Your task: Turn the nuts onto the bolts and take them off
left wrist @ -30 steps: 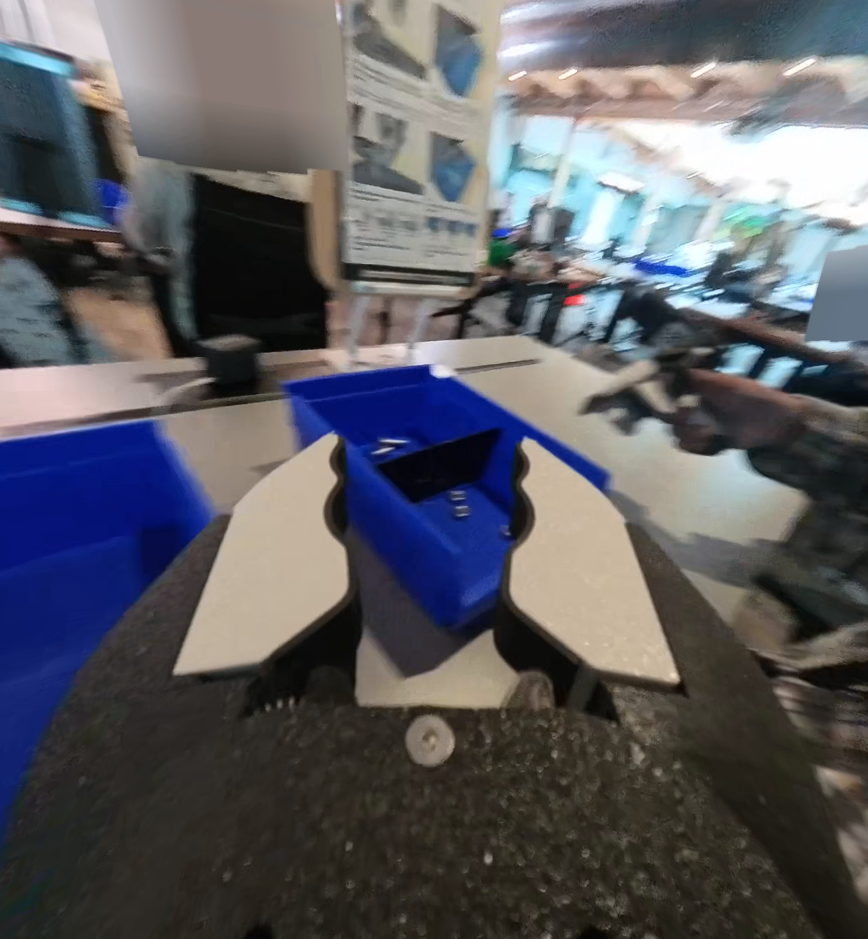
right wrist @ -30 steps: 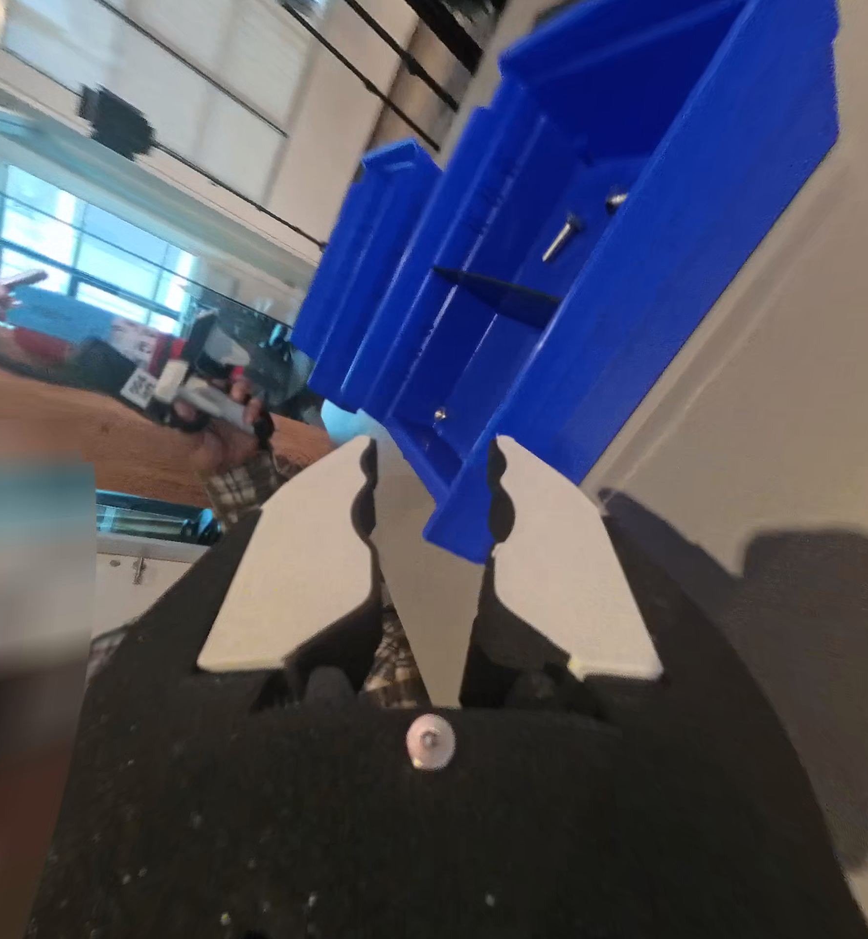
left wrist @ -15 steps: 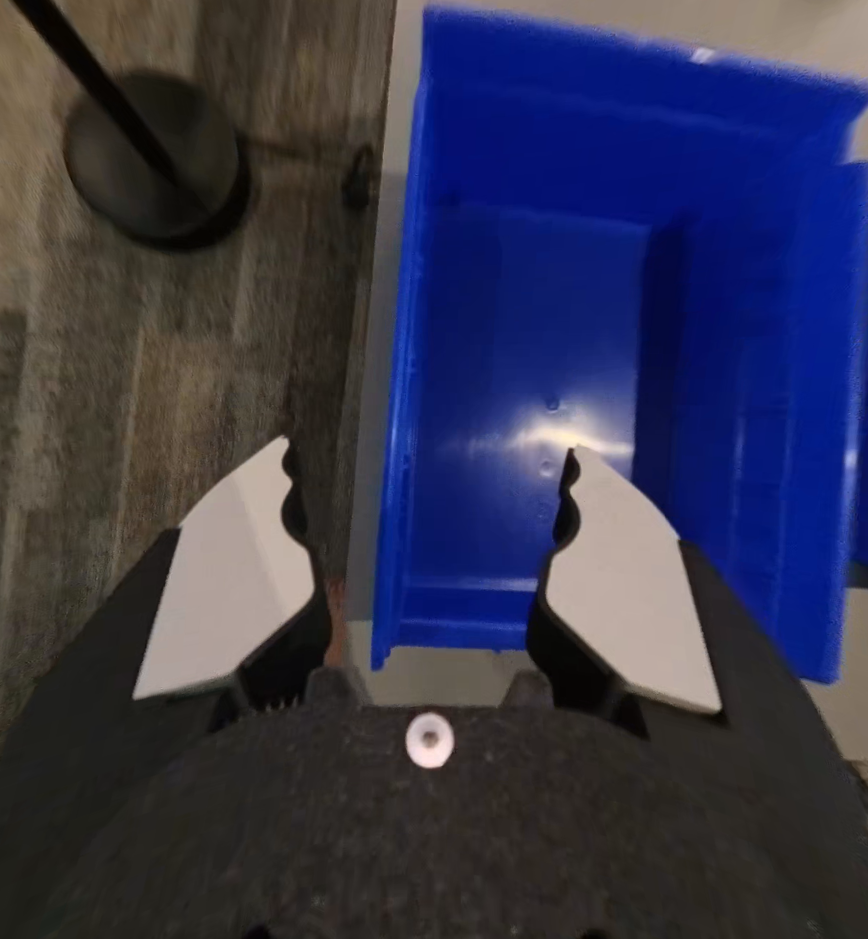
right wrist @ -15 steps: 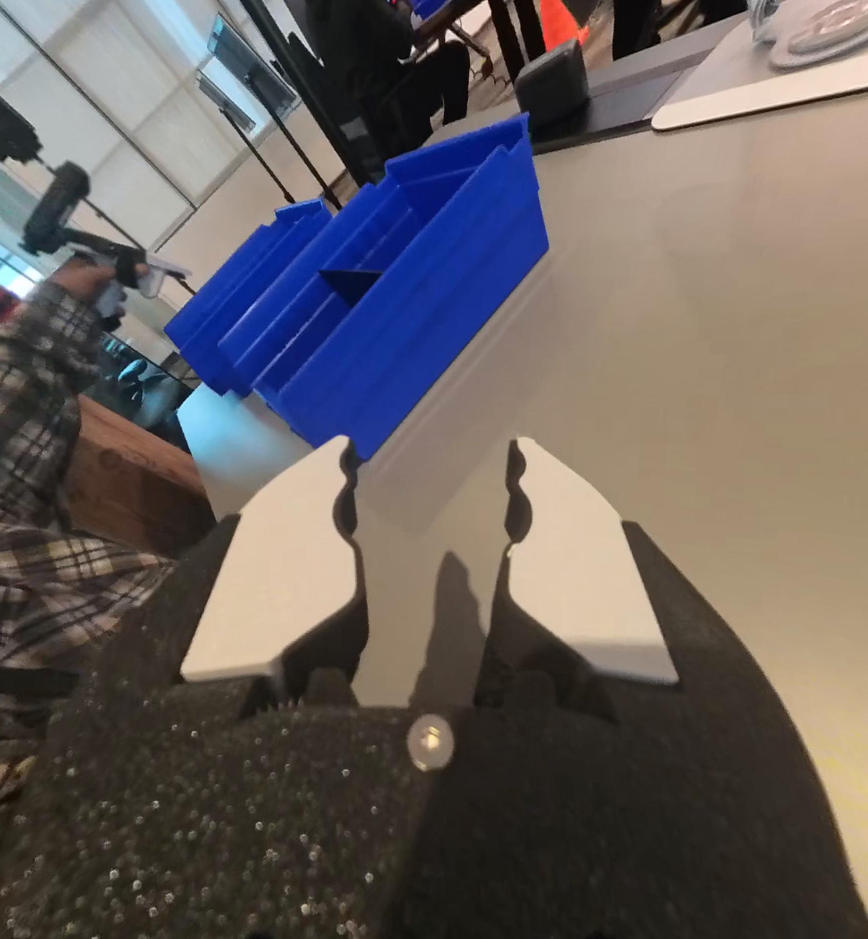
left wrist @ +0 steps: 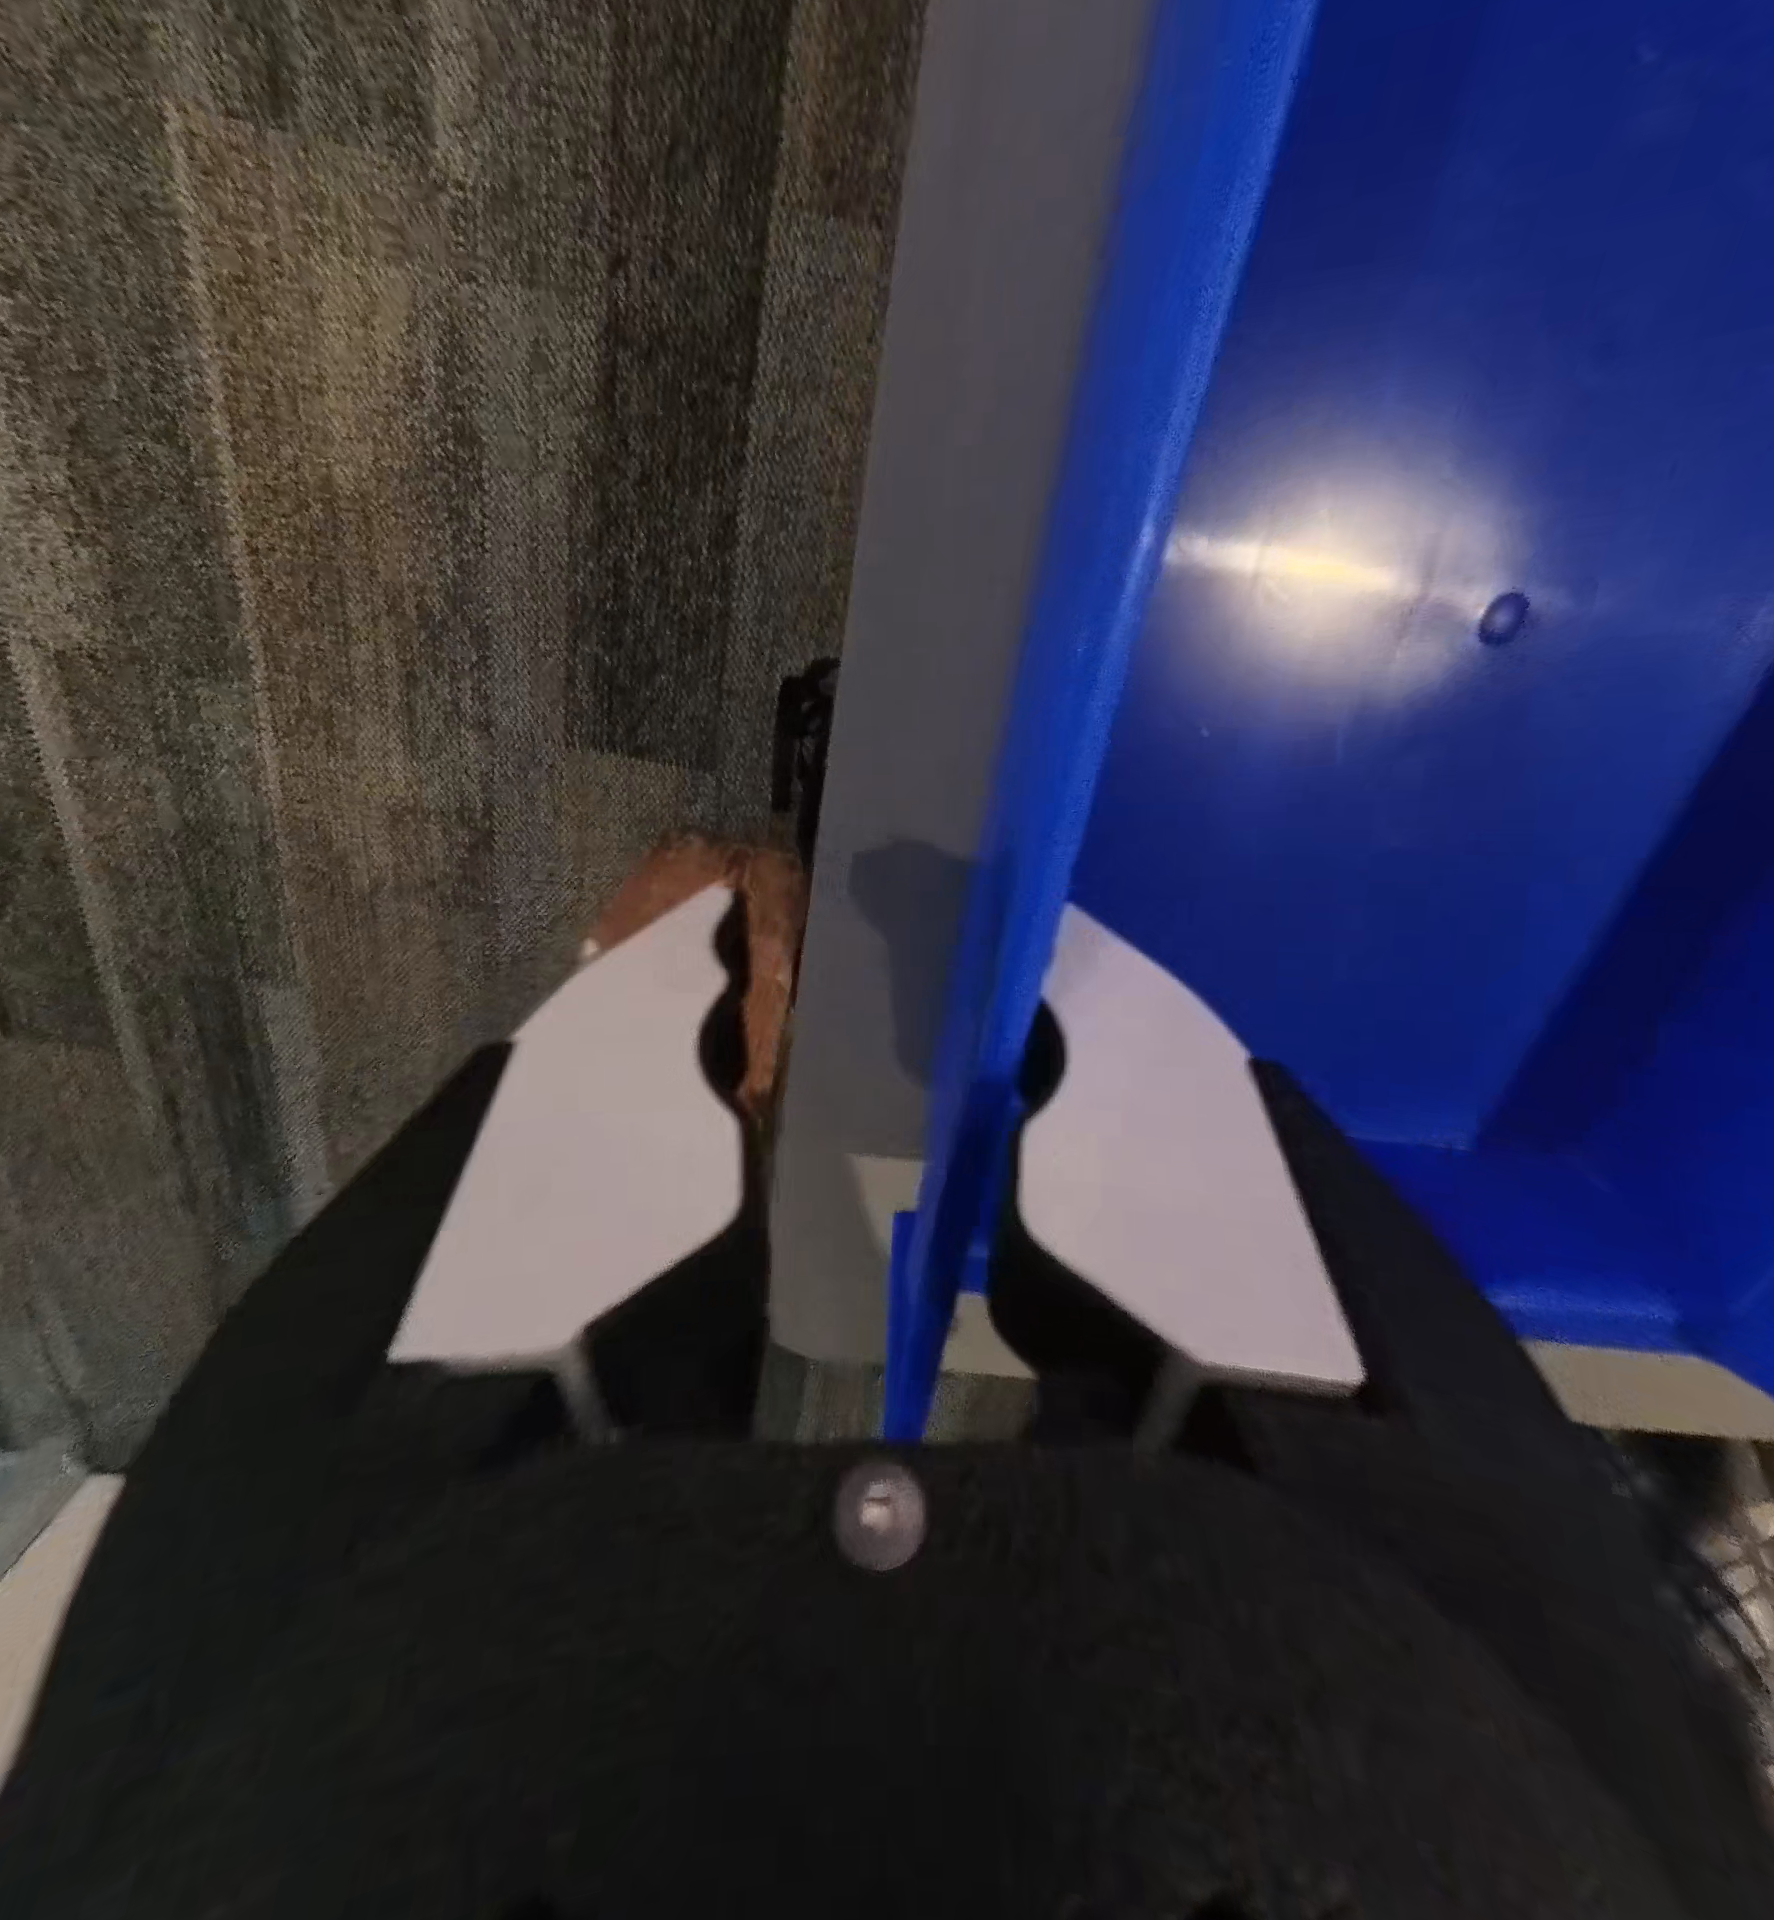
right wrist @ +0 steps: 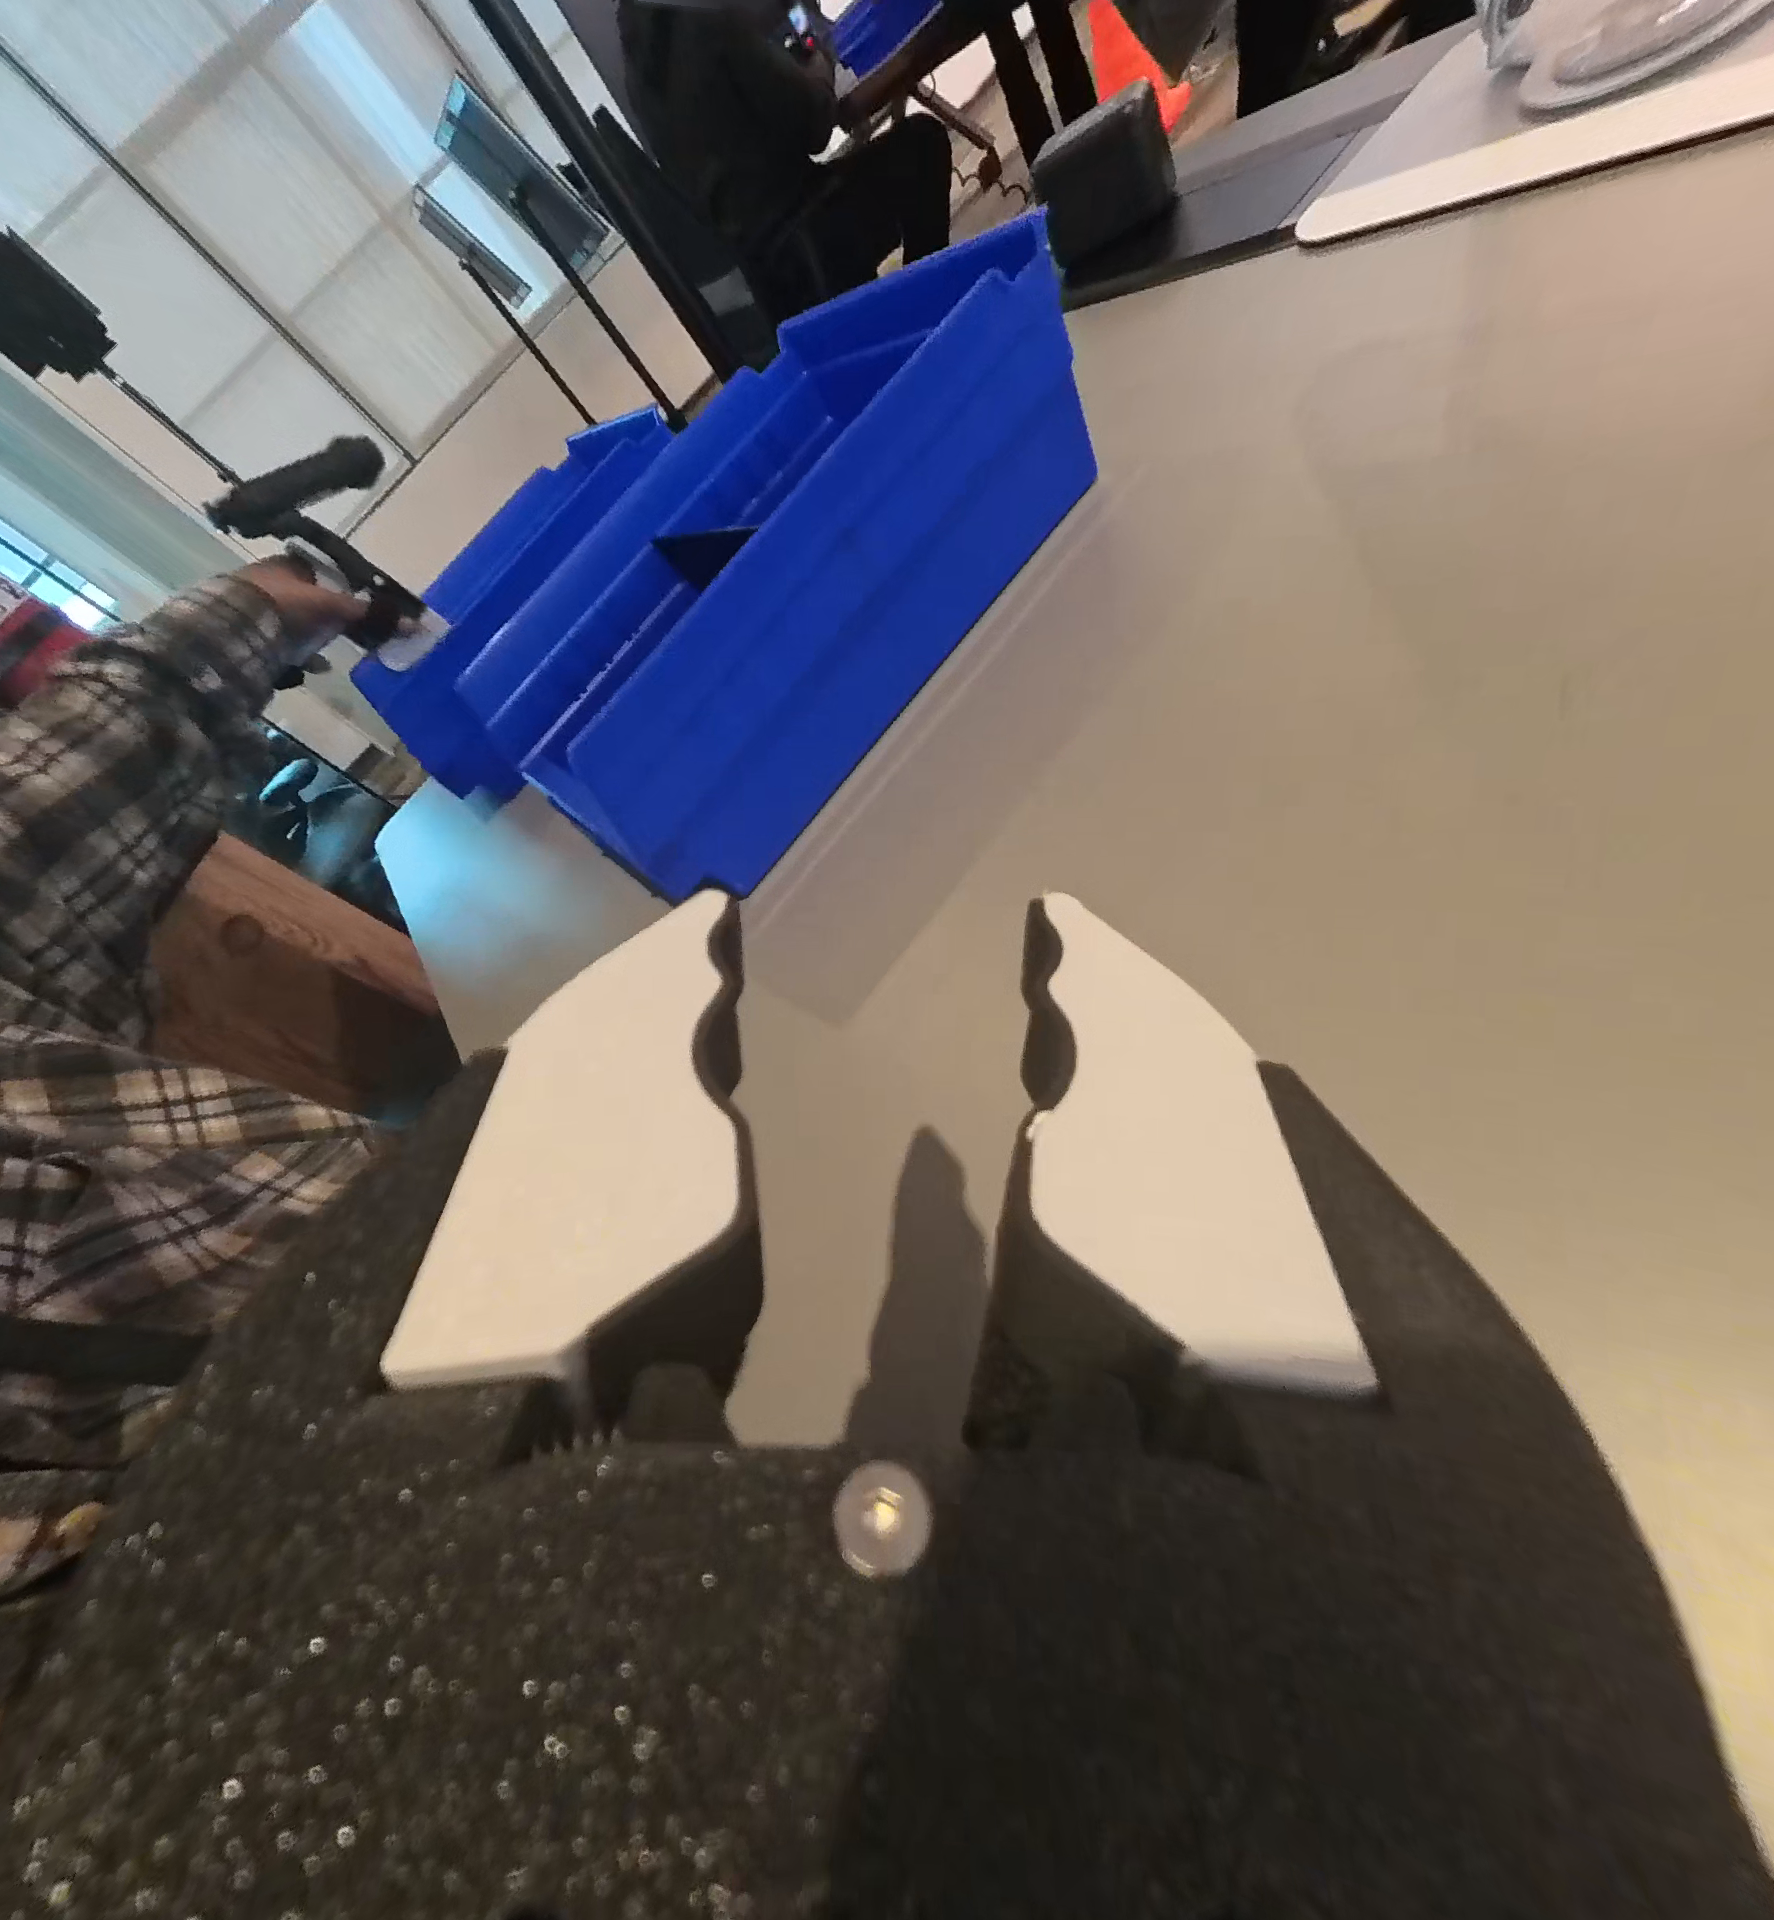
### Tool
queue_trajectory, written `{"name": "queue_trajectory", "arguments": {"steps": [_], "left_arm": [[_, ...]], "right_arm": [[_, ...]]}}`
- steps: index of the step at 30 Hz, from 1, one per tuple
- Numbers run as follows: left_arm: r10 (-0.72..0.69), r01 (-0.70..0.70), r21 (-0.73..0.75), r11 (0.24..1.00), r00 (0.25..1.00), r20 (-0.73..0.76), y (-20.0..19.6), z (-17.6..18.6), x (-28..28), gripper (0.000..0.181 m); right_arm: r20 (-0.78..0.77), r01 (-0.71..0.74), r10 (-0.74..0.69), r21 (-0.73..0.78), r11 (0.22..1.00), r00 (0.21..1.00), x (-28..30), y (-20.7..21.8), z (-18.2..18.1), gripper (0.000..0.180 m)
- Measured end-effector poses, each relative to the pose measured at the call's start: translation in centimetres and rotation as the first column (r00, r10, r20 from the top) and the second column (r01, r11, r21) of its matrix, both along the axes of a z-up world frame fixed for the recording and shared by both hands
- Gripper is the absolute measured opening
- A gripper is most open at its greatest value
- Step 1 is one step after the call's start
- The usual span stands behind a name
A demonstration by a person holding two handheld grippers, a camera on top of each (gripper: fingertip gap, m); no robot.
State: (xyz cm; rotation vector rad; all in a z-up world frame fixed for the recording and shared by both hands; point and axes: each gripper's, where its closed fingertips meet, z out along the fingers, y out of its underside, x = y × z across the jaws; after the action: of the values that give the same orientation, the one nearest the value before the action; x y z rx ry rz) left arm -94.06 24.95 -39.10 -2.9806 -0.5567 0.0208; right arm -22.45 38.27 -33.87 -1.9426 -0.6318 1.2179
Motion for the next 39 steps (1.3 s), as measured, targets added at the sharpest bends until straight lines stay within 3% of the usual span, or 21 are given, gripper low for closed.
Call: {"name": "queue_trajectory", "arguments": {"steps": [3,16,21,27,34,39], "left_arm": [[-0.058,0.054,0.035,0.998,0.990,0.125,0.6,-0.6,1.9,0.005],[-0.136,0.134,0.026,0.991,0.983,0.125,0.2,-0.9,2.4,0.005],[-0.141,0.135,0.090,0.987,0.988,0.068,0.4,0.7,1.6,0.005],[-0.118,0.106,0.117,0.987,0.987,0.107,-0.3,2.4,1.6,0.005],[-0.096,0.029,0.312,0.950,0.975,0.201,1.8,6.1,2.6,0.005],[-0.195,0.117,0.400,0.909,0.967,0.161,5.9,11.0,5.2,0.005]], "right_arm": [[-0.018,0.003,-0.004,-0.017,1.000,1.000,0.0,0.0,-0.1,0.050],[-0.105,0.013,-0.021,-0.082,0.997,0.994,0.9,-0.3,-0.5,0.042],[-0.124,0.022,-0.032,-0.084,0.996,0.992,1.5,-0.2,0.0,0.039],[-0.148,0.014,-0.025,-0.081,0.997,0.989,1.3,-0.3,0.3,0.038],[-0.158,0.009,-0.023,-0.085,0.996,0.987,1.5,-0.4,0.5,0.037],[-0.154,0.019,-0.029,-0.066,0.998,0.988,1.9,-0.2,1.2,0.036]]}}
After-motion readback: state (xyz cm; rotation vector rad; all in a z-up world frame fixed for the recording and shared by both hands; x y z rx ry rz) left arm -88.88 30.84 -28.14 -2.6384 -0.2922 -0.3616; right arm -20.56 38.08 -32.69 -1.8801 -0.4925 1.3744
